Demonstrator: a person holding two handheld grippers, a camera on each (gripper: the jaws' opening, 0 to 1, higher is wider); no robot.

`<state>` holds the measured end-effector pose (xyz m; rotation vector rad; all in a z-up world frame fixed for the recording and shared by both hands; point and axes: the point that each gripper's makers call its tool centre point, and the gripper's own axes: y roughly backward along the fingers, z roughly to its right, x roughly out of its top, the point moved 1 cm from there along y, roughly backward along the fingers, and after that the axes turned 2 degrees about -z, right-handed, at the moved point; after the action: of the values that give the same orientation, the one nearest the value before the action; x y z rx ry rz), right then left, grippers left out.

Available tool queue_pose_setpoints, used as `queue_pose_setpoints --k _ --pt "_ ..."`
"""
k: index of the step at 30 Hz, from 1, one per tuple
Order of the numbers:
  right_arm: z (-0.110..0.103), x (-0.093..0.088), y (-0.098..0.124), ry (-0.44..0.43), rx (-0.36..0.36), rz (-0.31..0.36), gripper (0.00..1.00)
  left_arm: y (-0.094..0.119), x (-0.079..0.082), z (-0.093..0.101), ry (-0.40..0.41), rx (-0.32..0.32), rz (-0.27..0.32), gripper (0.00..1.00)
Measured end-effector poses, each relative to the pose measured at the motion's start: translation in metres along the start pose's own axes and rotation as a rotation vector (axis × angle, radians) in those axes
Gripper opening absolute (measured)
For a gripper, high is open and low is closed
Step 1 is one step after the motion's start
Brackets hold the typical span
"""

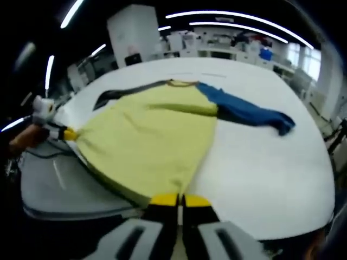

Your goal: Fold the garment on the visible template until the final outline fits inside the template.

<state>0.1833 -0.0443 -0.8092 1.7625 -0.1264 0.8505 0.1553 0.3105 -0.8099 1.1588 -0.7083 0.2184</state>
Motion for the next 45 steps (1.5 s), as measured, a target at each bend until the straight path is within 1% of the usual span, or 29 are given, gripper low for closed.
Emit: queue_pose_setpoints --k 1,7,8,10,15,20,23,24,26,28,30,31,33,35,36,37,38,39,40,42,45 --pt "-0.001 0.0 0.0 0.002 -0.001 -0.003 0.0 0.0 -0.001 0.001 0.002 -0.002 -0.006 0.0" --pt "-0.003 -0.015 -0.001 0.018 -0.013 -0.047 0.0 -0.002 -0.011 0.002 -0.005 -0.005 -0.049 0.0" --pt "-0.004 -0.02 -0.004 0.027 -0.017 -0.057 0.0 -0.004 -0.015 0.002 -0.007 -0.001 -0.069 0.0" --pt "-0.005 -0.026 -0.005 0.034 -0.029 -0.078 0.0 -0.005 -0.018 0.002 -0.004 0.0 -0.081 0.0" --pt "-0.006 -0.035 -0.011 0.043 -0.049 -0.09 0.0 -0.008 -0.023 0.002 -0.005 0.004 -0.107 0.0" --pt "-0.005 -0.036 -0.011 0.006 -0.053 -0.089 0.0 -0.007 -0.024 0.0 0.0 0.007 -0.112 0.01" --pt "-0.003 -0.034 -0.01 -0.034 -0.054 -0.075 0.0 -0.006 -0.024 -0.002 -0.002 0.017 -0.109 0.02" --pt "-0.002 -0.033 -0.009 -0.039 -0.053 -0.072 0.0 -0.005 -0.022 -0.004 -0.008 0.024 -0.093 0.03" --pt "-0.001 -0.03 -0.007 -0.058 -0.054 -0.054 0.06 -0.002 -0.016 -0.004 -0.012 0.025 -0.06 0.05" --pt "0.002 -0.026 -0.005 -0.079 -0.053 -0.021 0.16 -0.001 -0.009 -0.005 -0.013 0.029 -0.015 0.1" --pt "0.005 -0.02 -0.003 -0.101 -0.045 0.013 0.25 0.001 -0.005 -0.005 -0.003 0.027 0.012 0.14" --pt "0.007 -0.019 -0.003 -0.118 -0.039 0.023 0.27 0.001 -0.003 -0.003 0.006 0.013 0.027 0.15" --pt "0.01 -0.014 0.0 -0.156 -0.033 0.051 0.31 0.003 0.001 -0.003 0.016 0.012 0.055 0.19" --pt "0.015 -0.008 0.004 -0.173 -0.031 0.082 0.32 0.004 0.003 -0.003 0.011 0.014 0.073 0.24" --pt "0.017 -0.007 0.005 -0.18 -0.033 0.09 0.32 0.006 0.007 -0.002 0.007 0.016 0.091 0.27" --pt "0.018 -0.004 0.004 -0.194 -0.034 0.108 0.34 0.006 0.008 -0.002 0.004 0.016 0.1 0.3" --pt "0.022 0.0 0.005 -0.207 -0.044 0.132 0.36 0.006 0.011 -0.004 0.005 0.019 0.123 0.35" --pt "0.024 0.005 0.007 -0.215 -0.056 0.162 0.39 0.006 0.012 -0.004 0.003 0.017 0.128 0.38" --pt "0.026 0.007 0.008 -0.218 -0.057 0.175 0.41 0.007 0.014 0.0 -0.002 0.006 0.141 0.41" --pt "0.033 0.009 0.01 -0.23 -0.058 0.183 0.43 0.007 0.018 0.002 -0.009 -0.004 0.168 0.44" --pt "0.044 0.015 0.011 -0.26 -0.064 0.21 0.45 0.008 0.022 0.004 -0.031 -0.002 0.179 0.51"
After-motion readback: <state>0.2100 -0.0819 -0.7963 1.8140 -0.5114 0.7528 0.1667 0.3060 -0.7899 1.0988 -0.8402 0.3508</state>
